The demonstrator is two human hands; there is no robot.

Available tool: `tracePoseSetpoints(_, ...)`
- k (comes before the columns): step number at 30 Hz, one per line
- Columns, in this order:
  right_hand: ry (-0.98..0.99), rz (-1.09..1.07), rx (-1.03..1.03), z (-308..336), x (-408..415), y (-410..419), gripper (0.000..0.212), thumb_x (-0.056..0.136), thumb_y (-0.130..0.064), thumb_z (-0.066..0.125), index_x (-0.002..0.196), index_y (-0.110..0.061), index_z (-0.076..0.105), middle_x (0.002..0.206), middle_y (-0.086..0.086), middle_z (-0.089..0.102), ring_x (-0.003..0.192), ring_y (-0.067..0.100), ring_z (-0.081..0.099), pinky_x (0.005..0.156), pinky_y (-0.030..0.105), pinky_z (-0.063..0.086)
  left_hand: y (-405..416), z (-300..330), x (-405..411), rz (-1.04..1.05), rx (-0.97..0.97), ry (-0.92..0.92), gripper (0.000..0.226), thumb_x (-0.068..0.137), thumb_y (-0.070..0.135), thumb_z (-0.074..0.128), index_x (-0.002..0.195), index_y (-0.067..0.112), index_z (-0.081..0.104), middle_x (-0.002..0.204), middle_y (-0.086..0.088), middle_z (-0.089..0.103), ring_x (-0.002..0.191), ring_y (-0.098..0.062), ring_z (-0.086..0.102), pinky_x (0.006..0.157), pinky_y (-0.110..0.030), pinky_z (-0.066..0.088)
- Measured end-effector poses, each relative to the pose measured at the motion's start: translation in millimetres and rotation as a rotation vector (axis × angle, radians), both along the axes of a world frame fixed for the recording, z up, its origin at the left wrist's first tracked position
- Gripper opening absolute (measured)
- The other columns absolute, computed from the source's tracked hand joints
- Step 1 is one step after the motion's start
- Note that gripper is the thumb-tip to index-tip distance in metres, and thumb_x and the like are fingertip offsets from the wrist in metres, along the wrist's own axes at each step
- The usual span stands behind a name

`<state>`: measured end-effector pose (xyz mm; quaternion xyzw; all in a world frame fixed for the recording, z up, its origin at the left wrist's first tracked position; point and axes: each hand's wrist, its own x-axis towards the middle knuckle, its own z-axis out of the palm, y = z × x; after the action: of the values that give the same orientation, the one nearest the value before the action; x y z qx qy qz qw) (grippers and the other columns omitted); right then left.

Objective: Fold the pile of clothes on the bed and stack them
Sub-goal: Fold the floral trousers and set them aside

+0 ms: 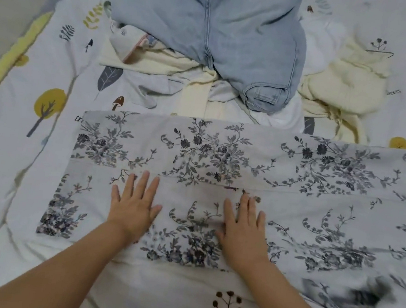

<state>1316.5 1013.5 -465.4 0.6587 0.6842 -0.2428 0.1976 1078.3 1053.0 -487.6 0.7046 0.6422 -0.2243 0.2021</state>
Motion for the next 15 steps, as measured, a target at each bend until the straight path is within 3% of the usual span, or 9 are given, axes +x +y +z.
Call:
tracePoseSetpoints(4, 0.148, -0.022, 0.026, 26.4, 18.7, -11.3, 0.056, 0.1, -0.041, 0.03, 0.149, -0.022, 0.012, 0.158, 0.007, -0.004, 0.146, 0.025, -0.007, 0.117, 0.042, 0.001, -1.2, 27.8, 22.4, -0.06, 0.152, -0.089, 0.06, 0.098, 0.043, 0.027, 0.149, 0.017, 0.01, 0.157, -0.011, 0.005, 0.144, -0.029, 0.006, 0.116, -0.049, 0.008)
tracePoseSetpoints(7, 0.152, -0.125, 0.1, 45.5, 35.0, -33.2, 0.055, 0.099, -0.042, 0.031, 0.148, -0.023, 0.013, 0.158, 0.003, 0.006, 0.145, 0.021, 0.003, 0.118, 0.037, 0.008, -14.3, 45.4, 49.4, -0.128, 0.222, -0.238, 0.047, 0.097, 0.035, 0.037, 0.14, 0.018, 0.033, 0.152, -0.009, 0.025, 0.14, -0.022, 0.022, 0.114, -0.044, 0.014)
tracePoseSetpoints(10, 0.082, -0.238, 0.055, 54.9, 51.4, -60.2, 0.064, 0.097, -0.052, 0.028, 0.15, -0.024, 0.003, 0.159, 0.006, 0.001, 0.146, 0.024, 0.002, 0.118, 0.039, 0.008, -29.9, 54.0, 82.1, -0.194, 0.227, -0.385, 0.043, 0.096, 0.03, 0.042, 0.137, 0.018, 0.04, 0.148, -0.005, 0.033, 0.137, -0.018, 0.028, 0.113, -0.036, 0.018)
tracePoseSetpoints(15, -0.055, -0.395, 0.017, 59.8, 58.0, -104.0, 0.079, 0.09, -0.062, 0.037, 0.147, -0.018, 0.006, 0.157, 0.01, 0.001, 0.145, 0.025, 0.003, 0.114, 0.044, 0.017, -65.8, 61.7, 130.0, -0.351, 0.203, -0.548, 0.041, 0.095, 0.023, 0.041, 0.136, 0.019, 0.042, 0.142, 0.0, 0.038, 0.131, -0.014, 0.035, 0.109, -0.027, 0.023)
